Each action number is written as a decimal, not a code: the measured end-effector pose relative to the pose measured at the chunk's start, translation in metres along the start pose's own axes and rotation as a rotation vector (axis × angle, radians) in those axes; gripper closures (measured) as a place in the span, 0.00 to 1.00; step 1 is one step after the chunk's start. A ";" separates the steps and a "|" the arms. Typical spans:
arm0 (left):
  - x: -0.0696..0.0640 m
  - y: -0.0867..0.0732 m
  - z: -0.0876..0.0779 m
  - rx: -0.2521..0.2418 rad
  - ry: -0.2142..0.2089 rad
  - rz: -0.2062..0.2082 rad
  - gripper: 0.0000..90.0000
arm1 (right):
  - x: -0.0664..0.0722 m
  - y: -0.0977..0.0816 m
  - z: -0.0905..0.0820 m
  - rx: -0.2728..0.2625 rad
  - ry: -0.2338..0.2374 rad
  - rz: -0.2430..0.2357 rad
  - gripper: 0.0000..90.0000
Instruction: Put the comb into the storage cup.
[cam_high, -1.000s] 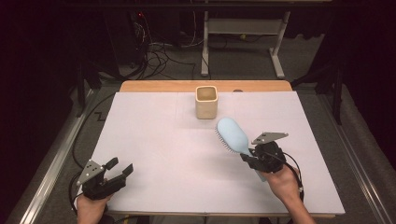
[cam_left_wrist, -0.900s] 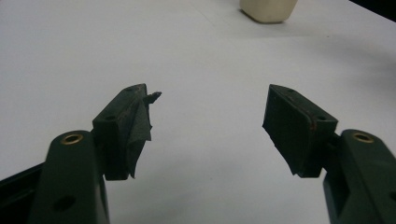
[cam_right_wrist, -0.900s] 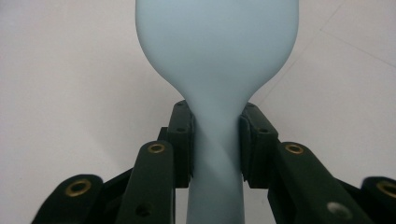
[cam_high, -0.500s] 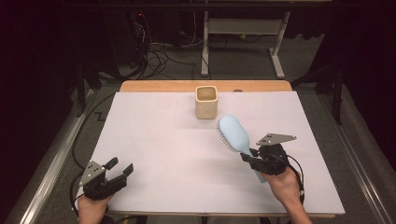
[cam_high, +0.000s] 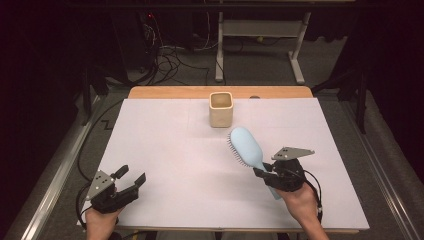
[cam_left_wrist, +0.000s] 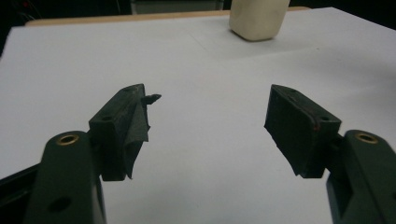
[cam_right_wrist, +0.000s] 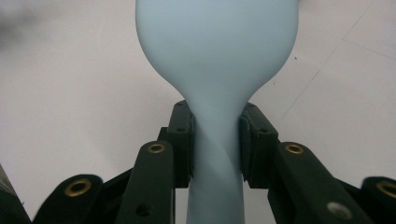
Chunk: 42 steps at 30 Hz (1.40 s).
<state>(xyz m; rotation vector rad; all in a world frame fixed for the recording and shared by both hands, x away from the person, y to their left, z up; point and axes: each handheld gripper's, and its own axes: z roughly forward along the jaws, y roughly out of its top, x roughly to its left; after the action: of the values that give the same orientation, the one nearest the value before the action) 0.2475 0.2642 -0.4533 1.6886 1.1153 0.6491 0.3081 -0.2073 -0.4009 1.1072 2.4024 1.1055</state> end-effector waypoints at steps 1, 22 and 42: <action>-0.001 0.001 0.000 -0.004 0.005 0.006 0.35 | 0.000 0.000 0.001 0.002 0.000 0.001 0.78; -0.036 0.026 0.037 0.017 -0.131 0.035 0.33 | 0.009 -0.002 0.003 -0.003 0.020 -0.016 0.78; -0.056 0.039 0.048 0.034 -0.230 0.035 0.34 | 0.026 0.004 0.011 -0.006 0.066 -0.038 0.78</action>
<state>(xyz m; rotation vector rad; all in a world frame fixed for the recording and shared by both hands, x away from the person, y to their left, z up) 0.2770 0.1892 -0.4320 1.7657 0.9396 0.4461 0.2986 -0.1804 -0.4040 1.0346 2.4576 1.1537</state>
